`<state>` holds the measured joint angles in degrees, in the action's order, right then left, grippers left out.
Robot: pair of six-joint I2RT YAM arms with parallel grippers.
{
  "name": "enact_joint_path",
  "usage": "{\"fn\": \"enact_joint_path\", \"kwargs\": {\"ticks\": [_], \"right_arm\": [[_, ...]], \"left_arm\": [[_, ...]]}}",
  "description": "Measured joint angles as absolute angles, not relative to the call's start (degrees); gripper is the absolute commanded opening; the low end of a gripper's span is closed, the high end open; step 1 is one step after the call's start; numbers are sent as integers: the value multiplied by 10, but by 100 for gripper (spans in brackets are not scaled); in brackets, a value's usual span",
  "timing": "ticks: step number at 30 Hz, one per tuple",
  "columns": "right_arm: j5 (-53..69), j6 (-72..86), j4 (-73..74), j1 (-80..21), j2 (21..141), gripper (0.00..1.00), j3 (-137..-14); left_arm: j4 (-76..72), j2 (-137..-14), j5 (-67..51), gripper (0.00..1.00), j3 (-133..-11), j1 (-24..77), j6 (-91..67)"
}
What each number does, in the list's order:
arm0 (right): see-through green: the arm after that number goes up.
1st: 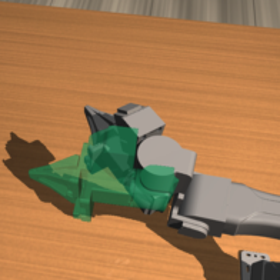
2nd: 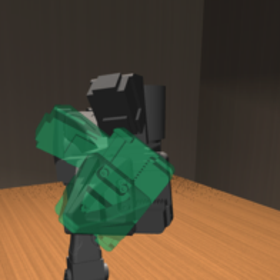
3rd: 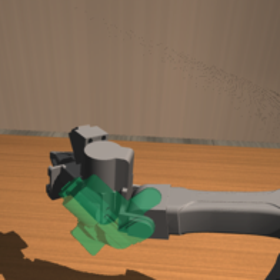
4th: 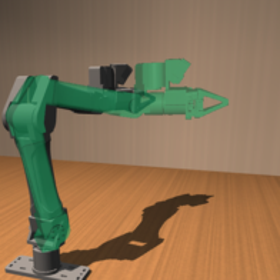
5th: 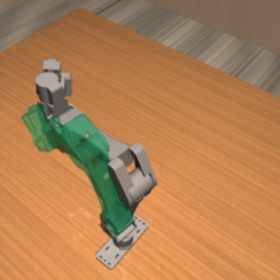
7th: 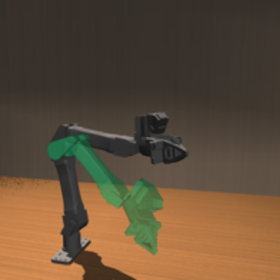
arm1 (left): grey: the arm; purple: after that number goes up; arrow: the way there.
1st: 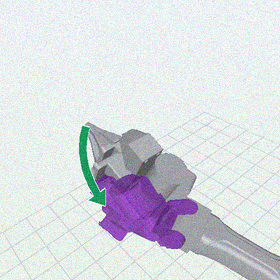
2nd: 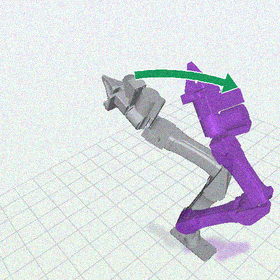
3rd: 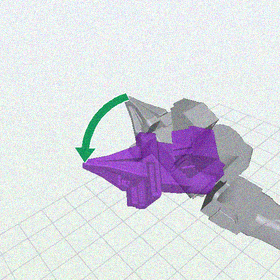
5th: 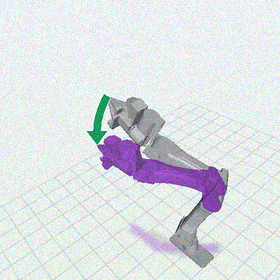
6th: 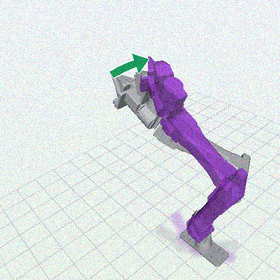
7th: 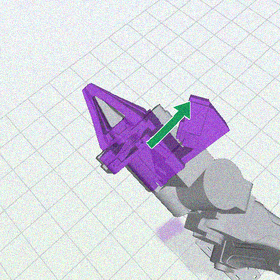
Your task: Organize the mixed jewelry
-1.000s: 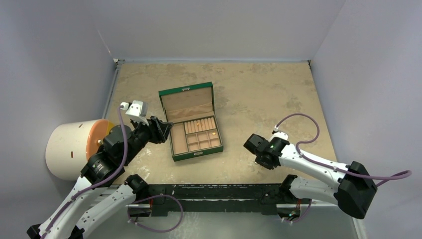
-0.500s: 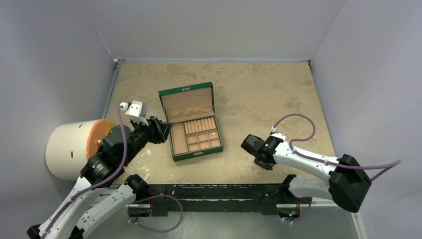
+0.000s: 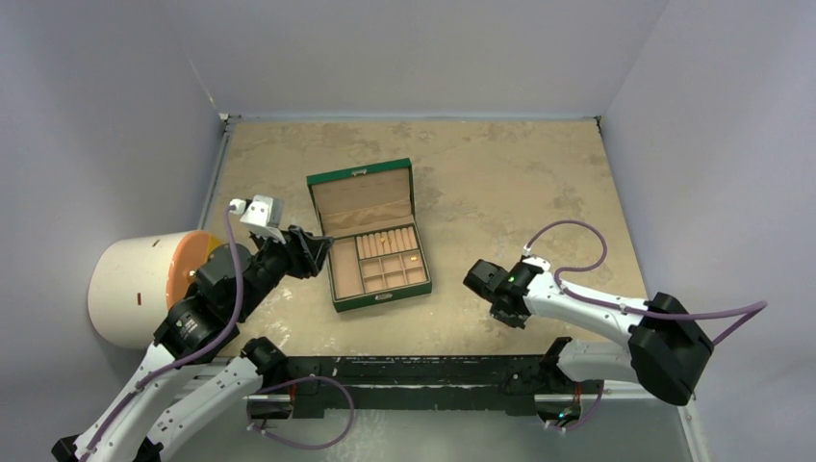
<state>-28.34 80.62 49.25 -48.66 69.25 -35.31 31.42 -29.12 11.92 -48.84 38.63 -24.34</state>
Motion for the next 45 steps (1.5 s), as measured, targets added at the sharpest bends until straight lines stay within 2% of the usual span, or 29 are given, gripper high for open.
{"fn": "enact_joint_path", "kwargs": {"ticks": [2,26,39,42,45], "right_arm": [[-283,806,491,-487,697,0,-353],[-272,739,444,-487,676,0,-383],[-244,655,347,-487,790,0,-442],[-244,653,342,-487,801,15,-447],[-244,654,345,-487,799,19,-447]], "left_arm": [[314,-290,119,50,-488,386,-243],[314,-289,118,50,-488,386,-243],[314,-289,118,50,-488,386,-243],[314,-289,118,50,-488,386,-243],[314,-289,118,50,-488,386,-243]]}}
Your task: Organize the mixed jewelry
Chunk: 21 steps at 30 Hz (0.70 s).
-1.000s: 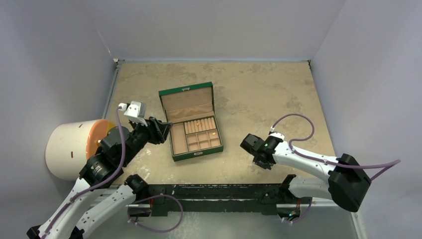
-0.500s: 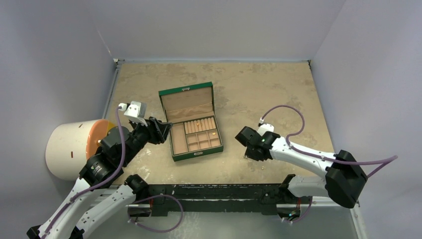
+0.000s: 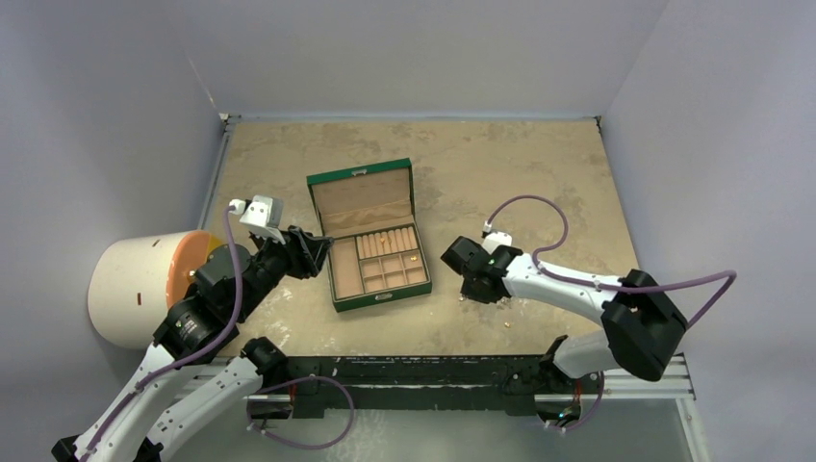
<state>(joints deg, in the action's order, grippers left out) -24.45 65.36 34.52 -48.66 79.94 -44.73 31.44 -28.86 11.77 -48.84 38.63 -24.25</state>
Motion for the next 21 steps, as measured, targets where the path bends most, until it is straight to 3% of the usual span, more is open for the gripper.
{"fn": "enact_joint_path", "kwargs": {"ticks": [21], "right_arm": [[-292,867,569,-487,653,29,-392]], "left_arm": [[314,-282,114,50,-488,386,-243]]}}
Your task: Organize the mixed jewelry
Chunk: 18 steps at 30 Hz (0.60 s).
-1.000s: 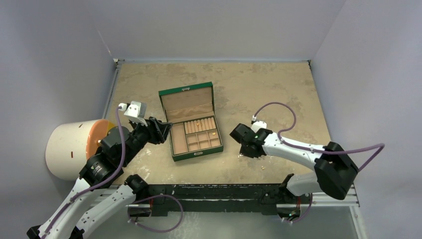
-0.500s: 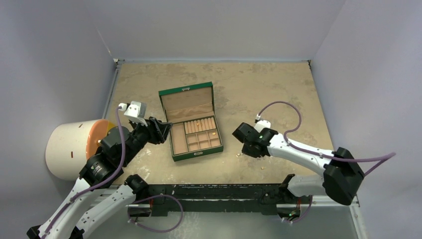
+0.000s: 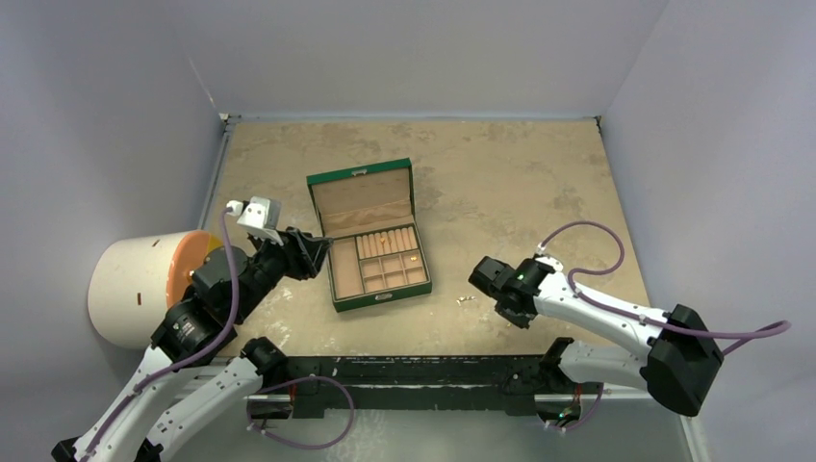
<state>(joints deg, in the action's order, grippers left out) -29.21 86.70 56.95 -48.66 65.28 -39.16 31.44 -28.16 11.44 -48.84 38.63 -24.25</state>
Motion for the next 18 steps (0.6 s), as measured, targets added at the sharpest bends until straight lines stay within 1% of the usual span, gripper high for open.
{"fn": "enact_joint_path", "kwargs": {"ticks": [5,18], "right_arm": [[-293,896,580,-487,652,31,-375],[-292,900,540,-486,664,31,-360]], "left_arm": [[314,-277,111,50,-488,386,-243],[314,-276,110,50,-488,386,-243]]}}
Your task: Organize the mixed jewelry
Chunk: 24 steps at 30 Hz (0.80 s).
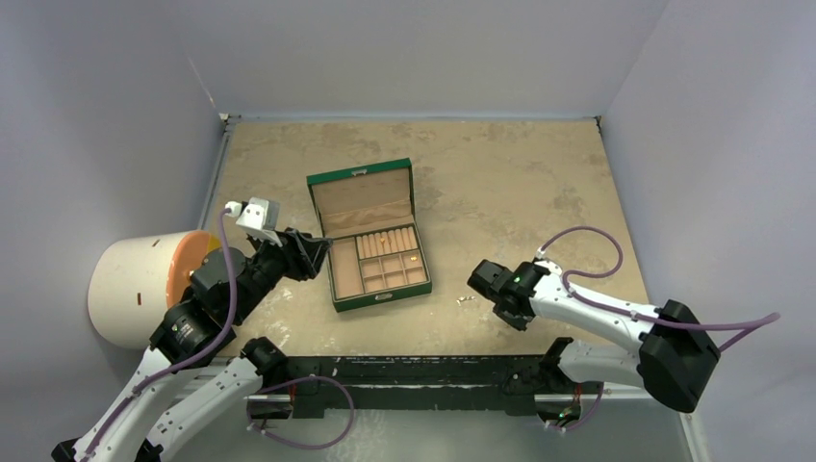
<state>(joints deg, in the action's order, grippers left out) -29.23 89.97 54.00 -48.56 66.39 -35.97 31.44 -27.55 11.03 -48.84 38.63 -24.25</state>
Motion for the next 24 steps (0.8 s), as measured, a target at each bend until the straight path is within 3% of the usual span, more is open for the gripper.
{"fn": "enact_joint_path", "kwargs": {"ticks": [19,24], "right_arm": [[-289,882,490,-472,694,9,-339],[-288,878,488,-472,694,0,-337]], "left_arm": [[315,-276,109,50,-488,386,-243],[315,-276,109,50,-488,386,-243]]}}
